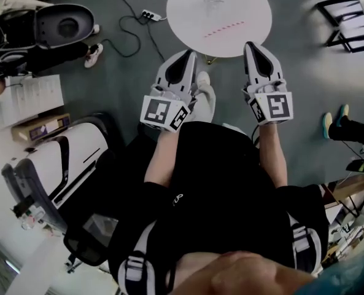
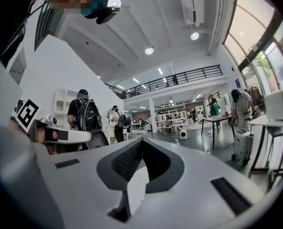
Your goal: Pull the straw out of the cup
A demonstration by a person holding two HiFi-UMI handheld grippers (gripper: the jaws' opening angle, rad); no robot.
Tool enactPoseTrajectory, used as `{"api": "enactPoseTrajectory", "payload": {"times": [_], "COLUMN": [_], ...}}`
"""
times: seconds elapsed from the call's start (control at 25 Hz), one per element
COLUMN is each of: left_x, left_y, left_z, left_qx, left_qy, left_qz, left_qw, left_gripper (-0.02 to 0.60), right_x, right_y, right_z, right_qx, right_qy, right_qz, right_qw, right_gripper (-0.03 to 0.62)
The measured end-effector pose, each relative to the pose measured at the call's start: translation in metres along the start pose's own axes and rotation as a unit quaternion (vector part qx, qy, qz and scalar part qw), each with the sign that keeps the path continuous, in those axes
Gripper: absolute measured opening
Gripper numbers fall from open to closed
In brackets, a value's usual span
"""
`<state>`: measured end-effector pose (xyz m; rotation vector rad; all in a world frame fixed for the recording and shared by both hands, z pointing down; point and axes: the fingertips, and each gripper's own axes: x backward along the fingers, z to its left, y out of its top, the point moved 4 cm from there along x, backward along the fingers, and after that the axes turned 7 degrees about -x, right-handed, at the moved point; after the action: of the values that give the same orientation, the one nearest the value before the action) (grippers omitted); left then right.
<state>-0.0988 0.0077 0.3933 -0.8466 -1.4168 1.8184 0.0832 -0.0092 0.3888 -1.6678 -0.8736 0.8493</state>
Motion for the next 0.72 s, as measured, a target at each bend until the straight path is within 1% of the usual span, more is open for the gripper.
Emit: {"api": "enactPoseTrajectory", "payload": {"times": [0.08,0.2,0.28,0.44,0.52,0.6,0.72], "left_x": [-0.016,-0.033,-0.045,-0.078,-0.096,-0.103,-0.107], "left_y": [0.0,0.003,0.007,0.012,0.011,0.012,0.015], "left_z": [0.016,0.033,0.043,0.057,0.058,0.064,0.073], "left_qx": [-0.006,0.018,0.026,0.028,0.026,0.024,0.021], "left_qy": [-0.002,-0.015,-0.025,-0.039,-0.053,-0.063,-0.061], "left_qz": [0.004,-0.001,0.0,0.005,0.006,0.006,0.004], "left_qw": [1.0,0.9997,0.9994,0.9988,0.9982,0.9977,0.9979], "left_gripper": [0.008,0.008,0.008,0.008,0.008,0.008,0.008], "right_x": [-0.017,-0.034,-0.046,-0.069,-0.076,-0.083,-0.094], "right_y": [-0.002,-0.005,-0.006,-0.002,0.001,0.003,0.001], "right_z": [-0.002,-0.003,-0.004,-0.019,-0.029,-0.026,-0.02], "right_qx": [0.0,0.011,0.014,0.012,0.015,0.019,0.016], "right_qy": [-0.002,-0.019,-0.028,-0.032,-0.04,-0.046,-0.039], "right_qz": [0.0,0.008,0.016,0.025,0.027,0.03,0.038], "right_qw": [1.0,1.0,0.999,0.999,0.999,0.998,0.998], "right_gripper": [0.015,0.015,0.015,0.015,0.017,0.018,0.02]}}
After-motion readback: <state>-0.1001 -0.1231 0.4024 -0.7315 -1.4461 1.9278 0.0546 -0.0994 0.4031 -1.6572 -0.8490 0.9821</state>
